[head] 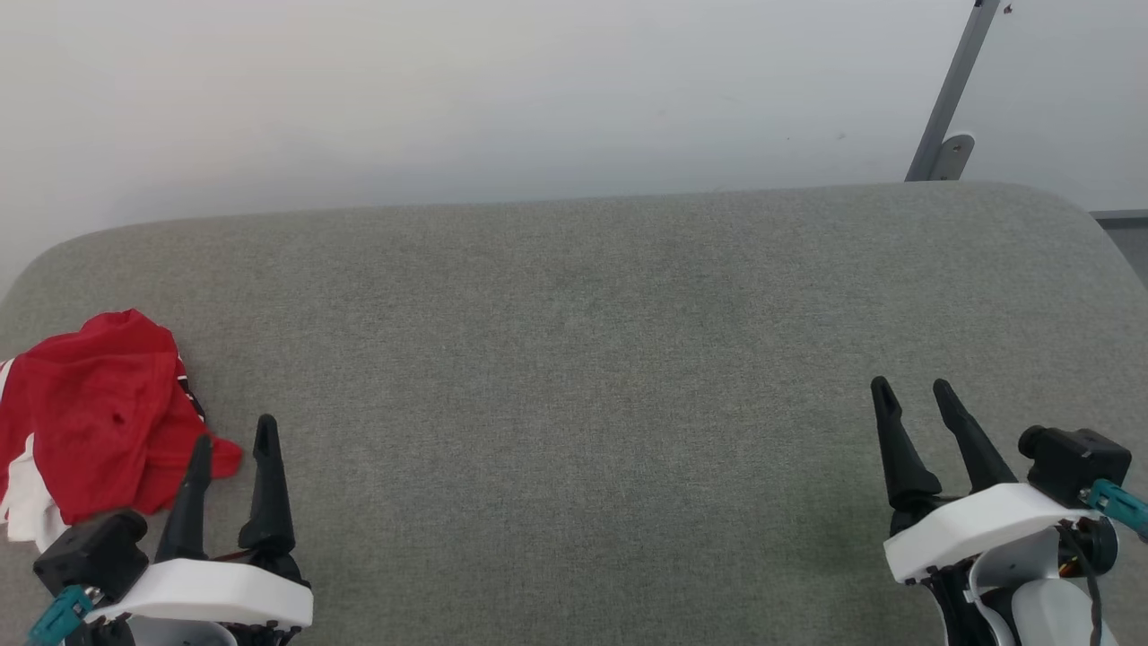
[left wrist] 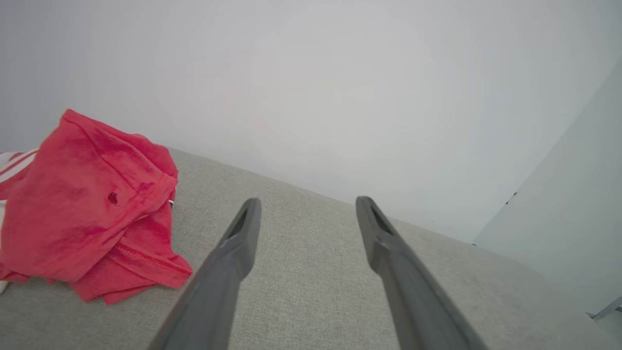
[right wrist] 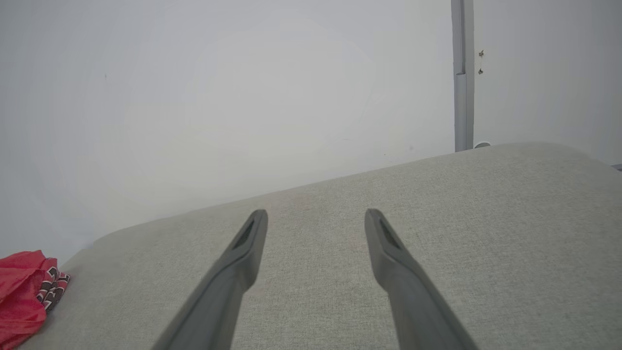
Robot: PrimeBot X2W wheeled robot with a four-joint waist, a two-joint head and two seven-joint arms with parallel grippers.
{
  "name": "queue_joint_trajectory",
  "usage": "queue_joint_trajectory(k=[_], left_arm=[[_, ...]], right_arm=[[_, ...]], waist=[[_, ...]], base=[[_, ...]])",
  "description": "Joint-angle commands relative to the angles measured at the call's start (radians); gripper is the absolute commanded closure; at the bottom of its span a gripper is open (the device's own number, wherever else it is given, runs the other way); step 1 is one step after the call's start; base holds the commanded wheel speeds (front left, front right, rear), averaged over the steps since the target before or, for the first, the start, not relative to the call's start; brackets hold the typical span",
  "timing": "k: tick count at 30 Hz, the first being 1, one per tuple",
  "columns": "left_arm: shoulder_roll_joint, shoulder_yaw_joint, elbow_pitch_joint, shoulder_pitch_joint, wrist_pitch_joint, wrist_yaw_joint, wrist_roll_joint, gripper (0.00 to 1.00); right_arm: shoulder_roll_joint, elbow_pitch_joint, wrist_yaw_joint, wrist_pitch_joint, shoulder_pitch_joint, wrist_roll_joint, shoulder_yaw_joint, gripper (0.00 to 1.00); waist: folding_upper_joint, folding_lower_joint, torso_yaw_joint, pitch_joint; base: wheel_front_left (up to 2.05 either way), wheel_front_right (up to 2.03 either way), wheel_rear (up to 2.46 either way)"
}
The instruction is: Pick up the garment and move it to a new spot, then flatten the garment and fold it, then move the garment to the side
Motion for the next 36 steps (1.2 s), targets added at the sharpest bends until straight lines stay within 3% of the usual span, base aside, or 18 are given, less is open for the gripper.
queue_joint_trajectory(k=[1, 36], left_arm=[[0.009, -0.002, -0.013, 0.007, -0.013, -0.005, 0.031, 0.00], [0.028, -0.025, -0.028, 0.030, -0.079, -0.010, 0.257, 0.00]], right_arm=[[-0.005, -0.012, 0.000, -0.009, -0.015, -0.026, 0.002, 0.00], [-0.009, -0.033, 0.000, -0.050, -0.017, -0.293, 0.007, 0.00]], waist=[[0.0000, 0.0000, 0.000, 0.000], [0.0000, 0.0000, -0.003, -0.009]], base=[[0.00, 0.00, 0.00], [0.00, 0.00, 0.00]])
